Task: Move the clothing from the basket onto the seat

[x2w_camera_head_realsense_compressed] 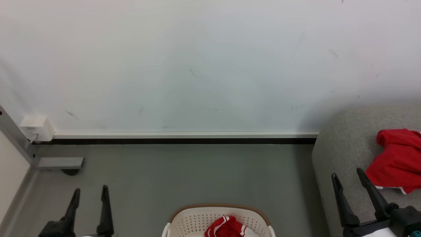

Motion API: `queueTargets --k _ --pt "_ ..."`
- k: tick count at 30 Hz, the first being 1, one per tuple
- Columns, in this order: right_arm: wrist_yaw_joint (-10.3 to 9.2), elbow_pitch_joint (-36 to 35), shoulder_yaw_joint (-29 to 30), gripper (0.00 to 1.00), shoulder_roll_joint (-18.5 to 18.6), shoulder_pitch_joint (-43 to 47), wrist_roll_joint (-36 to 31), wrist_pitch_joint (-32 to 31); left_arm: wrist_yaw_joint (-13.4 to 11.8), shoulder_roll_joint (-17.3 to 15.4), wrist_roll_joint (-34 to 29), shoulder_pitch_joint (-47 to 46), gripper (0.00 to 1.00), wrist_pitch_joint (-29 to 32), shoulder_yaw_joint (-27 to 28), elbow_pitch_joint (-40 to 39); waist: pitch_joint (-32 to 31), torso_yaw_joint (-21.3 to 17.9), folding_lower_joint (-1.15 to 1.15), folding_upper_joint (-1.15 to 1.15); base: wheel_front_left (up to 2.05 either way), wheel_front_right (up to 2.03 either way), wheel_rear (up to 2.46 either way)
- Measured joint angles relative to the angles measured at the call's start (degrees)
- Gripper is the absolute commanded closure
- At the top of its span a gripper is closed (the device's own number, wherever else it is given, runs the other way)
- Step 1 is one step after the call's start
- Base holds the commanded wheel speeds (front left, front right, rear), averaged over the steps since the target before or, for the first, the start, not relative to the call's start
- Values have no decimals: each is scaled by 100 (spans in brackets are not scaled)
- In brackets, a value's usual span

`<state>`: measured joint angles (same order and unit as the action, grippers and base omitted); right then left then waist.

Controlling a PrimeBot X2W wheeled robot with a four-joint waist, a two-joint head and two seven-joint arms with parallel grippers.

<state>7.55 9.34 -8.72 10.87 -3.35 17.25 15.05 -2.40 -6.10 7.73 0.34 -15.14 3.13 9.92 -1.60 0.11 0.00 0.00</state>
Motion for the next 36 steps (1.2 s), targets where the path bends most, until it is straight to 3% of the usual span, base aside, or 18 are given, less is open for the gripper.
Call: queueTargets --k 10,19,27,36 --pt "0 -34 -43 0 44 -129 27 1 240 94 -122 -198 0 0 -3 54 193 -162 0 0 0 0 0" --pt "0 -158 25 0 82 -547 47 0 367 180 -258 -780 0 0 -167 288 765 -347 0 0 0 0 0" --pt "0 -309 -29 0 120 -921 49 9 697 250 -94 -1287 0 0 -460 1317 1344 -648 1 0 0 0 0" --pt "0 -578 73 0 31 -1256 43 10 845 270 -45 -2242 0 0 -754 2710 2006 -1034 1 0 0 0 0"
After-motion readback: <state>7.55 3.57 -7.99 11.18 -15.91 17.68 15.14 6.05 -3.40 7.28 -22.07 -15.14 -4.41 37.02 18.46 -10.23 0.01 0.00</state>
